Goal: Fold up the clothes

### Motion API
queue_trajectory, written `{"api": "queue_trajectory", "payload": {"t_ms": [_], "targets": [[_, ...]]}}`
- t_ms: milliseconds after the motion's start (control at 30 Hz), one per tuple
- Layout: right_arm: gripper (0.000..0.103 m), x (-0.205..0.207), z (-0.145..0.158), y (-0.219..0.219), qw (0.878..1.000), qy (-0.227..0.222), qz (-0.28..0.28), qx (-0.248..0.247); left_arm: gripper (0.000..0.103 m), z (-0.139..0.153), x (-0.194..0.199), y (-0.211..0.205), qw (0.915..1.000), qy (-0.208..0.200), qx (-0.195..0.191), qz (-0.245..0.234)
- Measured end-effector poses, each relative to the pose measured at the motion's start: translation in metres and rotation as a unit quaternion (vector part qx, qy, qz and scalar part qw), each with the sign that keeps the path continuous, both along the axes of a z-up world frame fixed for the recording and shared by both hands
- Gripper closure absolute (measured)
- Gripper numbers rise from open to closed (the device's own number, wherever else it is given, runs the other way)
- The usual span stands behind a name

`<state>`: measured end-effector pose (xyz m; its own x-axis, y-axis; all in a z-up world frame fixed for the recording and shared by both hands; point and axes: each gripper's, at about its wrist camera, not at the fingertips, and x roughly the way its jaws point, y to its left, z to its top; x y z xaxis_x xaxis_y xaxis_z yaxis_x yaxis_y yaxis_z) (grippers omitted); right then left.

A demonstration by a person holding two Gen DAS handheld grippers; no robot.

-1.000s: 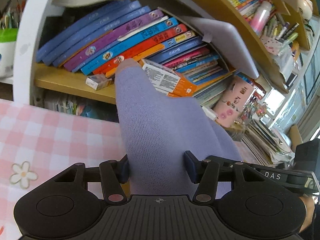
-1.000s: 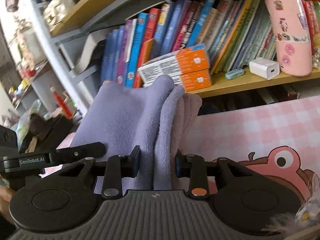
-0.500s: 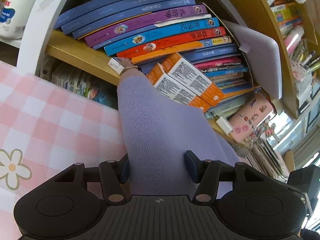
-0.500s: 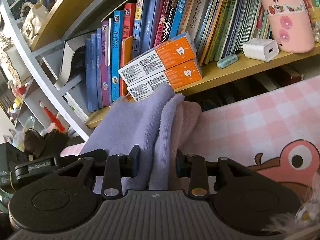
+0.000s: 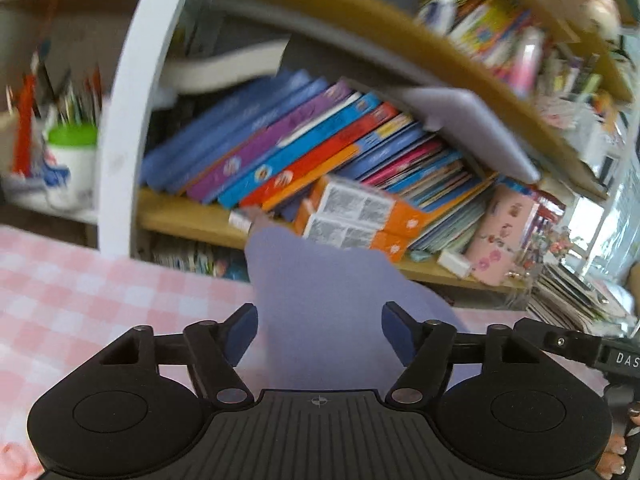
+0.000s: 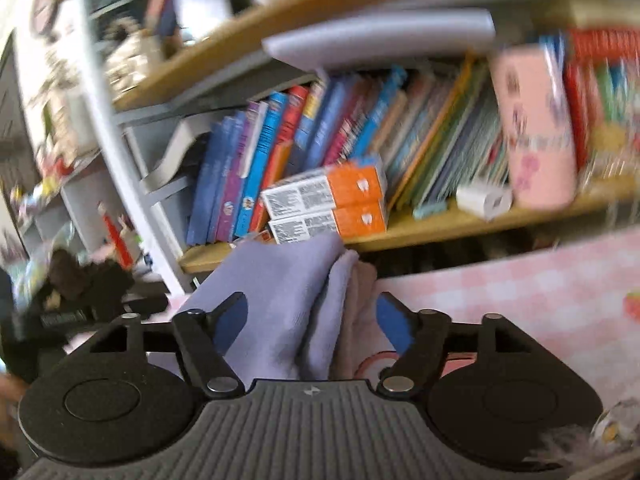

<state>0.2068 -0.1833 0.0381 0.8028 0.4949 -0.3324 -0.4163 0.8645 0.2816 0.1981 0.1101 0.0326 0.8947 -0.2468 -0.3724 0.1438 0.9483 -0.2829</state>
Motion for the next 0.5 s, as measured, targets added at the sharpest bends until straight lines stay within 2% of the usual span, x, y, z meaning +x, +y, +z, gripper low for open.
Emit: {"api": "queue_trajectory", "payload": {"t_ms": [33,100,167,233,367,500], "targets": [[0.025,-0.01,0.004,-0.002,1.0,-0.013,-0.001,-0.009,0.021,0.002,-0.012,-0.005,0.9999,-0.006,0.01,0.005],[0.017,-0.03,0.007,-0.003,0.999,-0.033,-0.004,-0.022,0.012,0.004,-0.036,-0.016,0.9988,-0.007,0.041,0.026],[0.006,-0.051,0.003,-0.003,0.999,-0.041,-0.006,-0.028,0.011,0.002,-0.055,-0.026,0.9961,-0.002,0.071,0.053],[0.0,-0.071,-0.002,-0.003,0.998,-0.048,-0.009,-0.034,0.009,-0.002,-0.074,-0.031,0.9944,-0.008,0.08,0.069],[0.0,-0.092,-0.012,-0.001,0.996,-0.054,-0.04,-0.063,0.006,-0.008,-0.104,-0.035,0.9925,-0.024,0.071,0.096],[0.0,-0.1,-0.02,0.006,0.989,-0.056,-0.078,-0.11,0.003,-0.008,-0.119,-0.042,0.9917,-0.032,0.08,0.096]]}}
